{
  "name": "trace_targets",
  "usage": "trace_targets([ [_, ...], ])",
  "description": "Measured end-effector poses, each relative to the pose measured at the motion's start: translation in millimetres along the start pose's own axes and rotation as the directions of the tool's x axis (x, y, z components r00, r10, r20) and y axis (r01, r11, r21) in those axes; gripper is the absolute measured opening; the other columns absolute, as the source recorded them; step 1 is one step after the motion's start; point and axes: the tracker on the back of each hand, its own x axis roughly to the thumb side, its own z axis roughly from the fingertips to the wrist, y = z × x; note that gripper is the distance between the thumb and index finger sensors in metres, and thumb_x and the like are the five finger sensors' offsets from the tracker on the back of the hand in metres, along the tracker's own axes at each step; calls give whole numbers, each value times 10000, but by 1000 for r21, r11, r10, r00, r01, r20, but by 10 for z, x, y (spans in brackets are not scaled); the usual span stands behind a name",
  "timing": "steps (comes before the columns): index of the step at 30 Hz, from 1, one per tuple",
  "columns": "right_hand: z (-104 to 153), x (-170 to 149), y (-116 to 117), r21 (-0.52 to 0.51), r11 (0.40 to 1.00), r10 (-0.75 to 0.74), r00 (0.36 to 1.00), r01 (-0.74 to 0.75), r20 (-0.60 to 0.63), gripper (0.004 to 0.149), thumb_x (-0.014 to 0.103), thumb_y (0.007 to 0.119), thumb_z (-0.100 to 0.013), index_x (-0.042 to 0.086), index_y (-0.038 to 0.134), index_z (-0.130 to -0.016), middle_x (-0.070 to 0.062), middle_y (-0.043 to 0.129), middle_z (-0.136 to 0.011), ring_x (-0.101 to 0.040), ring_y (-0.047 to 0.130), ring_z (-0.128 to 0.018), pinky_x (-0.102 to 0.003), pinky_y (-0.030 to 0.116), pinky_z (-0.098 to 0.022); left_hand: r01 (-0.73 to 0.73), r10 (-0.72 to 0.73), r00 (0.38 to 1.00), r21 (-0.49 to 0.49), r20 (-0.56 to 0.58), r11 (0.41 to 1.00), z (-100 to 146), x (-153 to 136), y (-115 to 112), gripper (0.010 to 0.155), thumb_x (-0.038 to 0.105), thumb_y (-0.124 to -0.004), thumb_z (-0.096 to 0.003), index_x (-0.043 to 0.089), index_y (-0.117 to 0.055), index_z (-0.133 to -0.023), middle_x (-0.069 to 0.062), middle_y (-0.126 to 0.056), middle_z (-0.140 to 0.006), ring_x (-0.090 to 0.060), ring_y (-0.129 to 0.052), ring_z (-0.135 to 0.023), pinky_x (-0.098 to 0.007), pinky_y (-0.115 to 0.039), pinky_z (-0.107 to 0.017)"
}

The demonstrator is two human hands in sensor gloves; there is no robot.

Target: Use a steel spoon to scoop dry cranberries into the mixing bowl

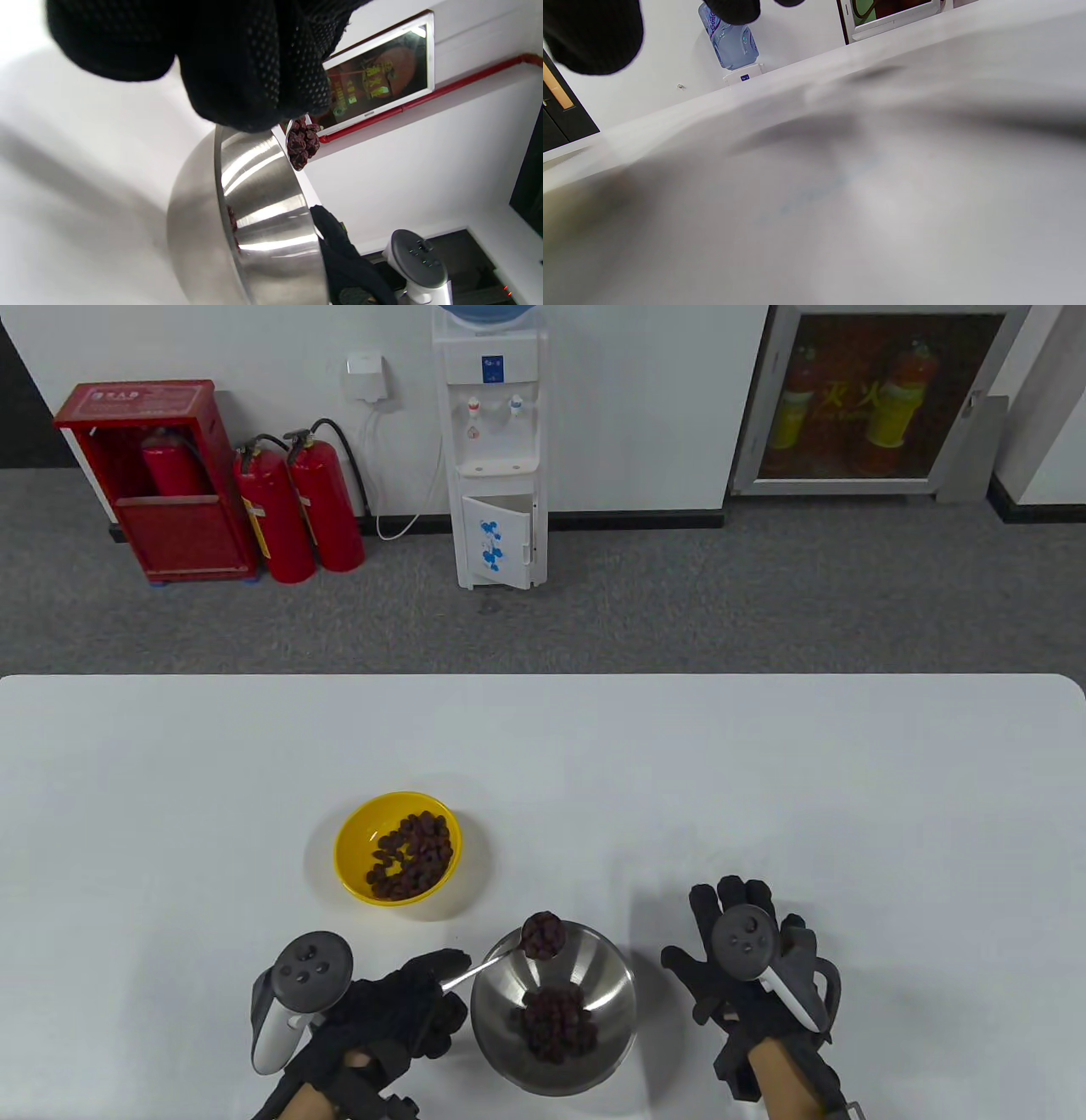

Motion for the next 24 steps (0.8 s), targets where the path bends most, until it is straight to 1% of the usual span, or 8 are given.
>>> trace_targets([
  [3, 1, 2, 0, 1, 1000, 1, 1000, -1, 0, 836, 714, 708, -394, 377, 343, -1066, 61, 143, -1140, -246, 95, -1093, -673, 153, -718, 98, -98, 995, 16, 24, 995, 21, 59, 13, 476, 316, -668, -492, 251, -721, -960, -18, -984, -667, -215, -1022, -348, -441, -873, -353],
  [6, -1, 2, 0, -1, 1000, 0, 1000, 0, 2, 836, 713, 709, -394, 376, 344, -1067, 60, 145, -1140, -245, 96, -1093, -674, 153, -717, 273, -274, 960, 30, 62, 962, 40, 133, 14, 473, 328, -662, -493, 283, -719, -960, 9, -978, -684, -205, -1021, -375, -436, -871, -379],
  [8, -2, 1, 0, -1, 1000, -1, 1000, 1, 1, 835, 713, 709, -394, 377, 345, -1066, 60, 145, -1140, -246, 96, -1093, -673, 154, -718, 324, -327, 942, 49, 80, 945, 47, 156, 5, 472, 333, -662, -492, 298, -719, -959, 18, -974, -694, -205, -1019, -388, -437, -867, -390],
  [10, -2, 1, 1, 0, 1000, -2, 1000, 2, 1, 834, 712, 708, -395, 376, 345, -1067, 60, 143, -1139, -246, 94, -1092, -673, 153, -717, 378, -393, 908, 120, 146, 918, 70, 204, 6, 464, 330, -671, -487, 326, -741, -946, 14, -970, -695, -216, -1009, -394, -447, -855, -400],
  [12, -1, 3, 0, 0, 1000, -1, 1000, 1, 1, 834, 712, 708, -396, 376, 345, -1067, 60, 141, -1140, -246, 94, -1093, -673, 153, -718, 456, -494, 846, 209, 199, 865, 102, 257, 29, 459, 343, -663, -483, 370, -733, -936, 44, -965, -707, -198, -1012, -413, -438, -859, -420],
  [16, -2, 5, 2, -1, 1000, 1, 1000, -1, 2, 836, 713, 709, -394, 375, 345, -1067, 61, 143, -1139, -246, 93, -1093, -674, 153, -717, 536, -621, 753, 347, 216, 770, 161, 316, 50, 453, 352, -656, -476, 424, -731, -917, 76, -953, -730, -184, -1011, -449, -434, -857, -448],
  [19, -2, 6, 4, 0, 1000, 2, 1000, -2, 3, 835, 714, 707, -395, 375, 346, -1067, 59, 143, -1139, -246, 93, -1093, -673, 153, -717, 536, -630, 750, 373, 202, 758, 167, 307, 58, 451, 350, -653, -476, 428, -730, -914, 78, -948, -734, -185, -1007, -455, -434, -854, -453],
  [24, -1, 9, 5, 0, 1000, 5, 1000, -5, 4, 834, 714, 707, -396, 376, 345, -1067, 59, 142, -1140, -246, 94, -1093, -673, 153, -717, 508, -598, 782, 376, 175, 775, 139, 232, 105, 452, 350, -649, -479, 421, -723, -918, 76, -942, -738, -186, -1003, -458, -435, -850, -455],
])
